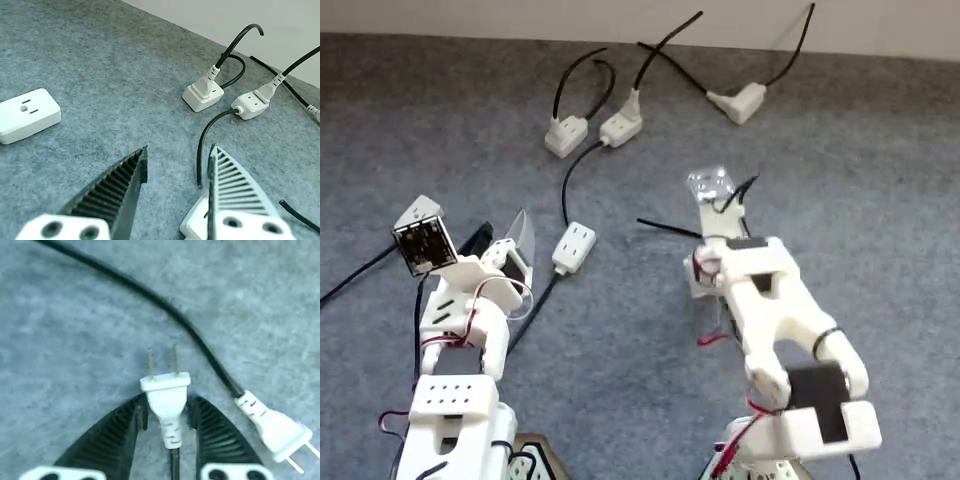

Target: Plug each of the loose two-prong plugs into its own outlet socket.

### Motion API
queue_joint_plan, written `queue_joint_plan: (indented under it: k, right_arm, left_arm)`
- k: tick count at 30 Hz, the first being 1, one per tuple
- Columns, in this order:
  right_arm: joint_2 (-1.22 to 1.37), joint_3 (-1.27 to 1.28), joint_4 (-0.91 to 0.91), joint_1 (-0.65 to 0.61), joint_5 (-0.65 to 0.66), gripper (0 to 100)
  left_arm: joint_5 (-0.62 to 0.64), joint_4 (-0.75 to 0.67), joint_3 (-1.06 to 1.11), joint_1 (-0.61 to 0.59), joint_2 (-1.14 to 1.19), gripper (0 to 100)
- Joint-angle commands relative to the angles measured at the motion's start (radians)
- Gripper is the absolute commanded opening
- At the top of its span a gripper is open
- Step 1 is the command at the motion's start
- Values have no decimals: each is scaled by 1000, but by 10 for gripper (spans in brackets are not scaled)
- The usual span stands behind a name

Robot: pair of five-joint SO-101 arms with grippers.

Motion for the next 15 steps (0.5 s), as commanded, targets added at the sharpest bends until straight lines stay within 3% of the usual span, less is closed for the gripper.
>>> queue_joint_plan:
  k: [1, 11, 15]
  right_arm:
    - [50, -99, 38, 21, -32, 126]
    - [61, -163, 35, 18, -25, 125]
    - [139, -173, 38, 18, -25, 47]
  left_arm:
    - [-5, -21, -7, 13, -16, 210]
    - [-5, -21, -7, 12, -16, 210]
    - [-5, -21, -8, 12, -16, 210]
